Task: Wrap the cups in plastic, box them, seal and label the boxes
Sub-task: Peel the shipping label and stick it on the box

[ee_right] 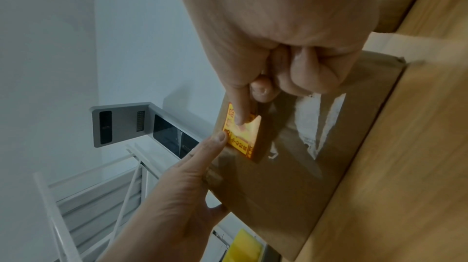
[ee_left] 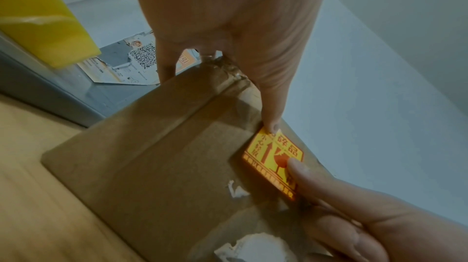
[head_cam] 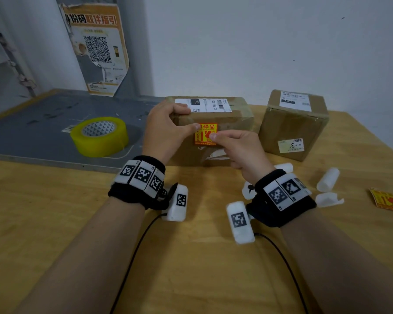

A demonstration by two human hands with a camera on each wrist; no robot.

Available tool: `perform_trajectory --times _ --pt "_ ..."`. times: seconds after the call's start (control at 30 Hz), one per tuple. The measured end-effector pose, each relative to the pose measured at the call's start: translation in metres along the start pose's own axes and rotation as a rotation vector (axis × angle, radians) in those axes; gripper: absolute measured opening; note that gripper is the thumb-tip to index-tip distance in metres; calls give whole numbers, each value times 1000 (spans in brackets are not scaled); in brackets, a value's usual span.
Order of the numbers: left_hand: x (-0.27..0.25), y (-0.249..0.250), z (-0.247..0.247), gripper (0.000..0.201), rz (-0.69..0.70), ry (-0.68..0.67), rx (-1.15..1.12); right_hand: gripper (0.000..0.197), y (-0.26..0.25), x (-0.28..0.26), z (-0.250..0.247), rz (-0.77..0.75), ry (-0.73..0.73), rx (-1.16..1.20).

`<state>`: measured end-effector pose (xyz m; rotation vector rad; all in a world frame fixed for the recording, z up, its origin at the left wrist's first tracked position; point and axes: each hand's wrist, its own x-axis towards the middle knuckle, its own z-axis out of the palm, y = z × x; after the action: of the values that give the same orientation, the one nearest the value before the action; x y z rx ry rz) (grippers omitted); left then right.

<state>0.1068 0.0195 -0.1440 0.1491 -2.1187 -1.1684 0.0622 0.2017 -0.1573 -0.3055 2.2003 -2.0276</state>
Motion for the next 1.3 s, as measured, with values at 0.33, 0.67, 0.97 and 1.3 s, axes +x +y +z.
perform_trajectory --times 0.33,0.67,0.97,1.3 --pt "1 -3 2 35 -8 5 14 18 0 1 1 -22 16 -55" --pt "3 -4 4 34 -27 24 22 17 -10 -5 -6 -5 -29 -140" --pt "4 -6 5 30 -27 39 19 45 -21 -10 -21 -4 -93 -425" --pt "5 -3 2 31 -39 9 -7 11 -49 -3 -20 -458 183 -480"
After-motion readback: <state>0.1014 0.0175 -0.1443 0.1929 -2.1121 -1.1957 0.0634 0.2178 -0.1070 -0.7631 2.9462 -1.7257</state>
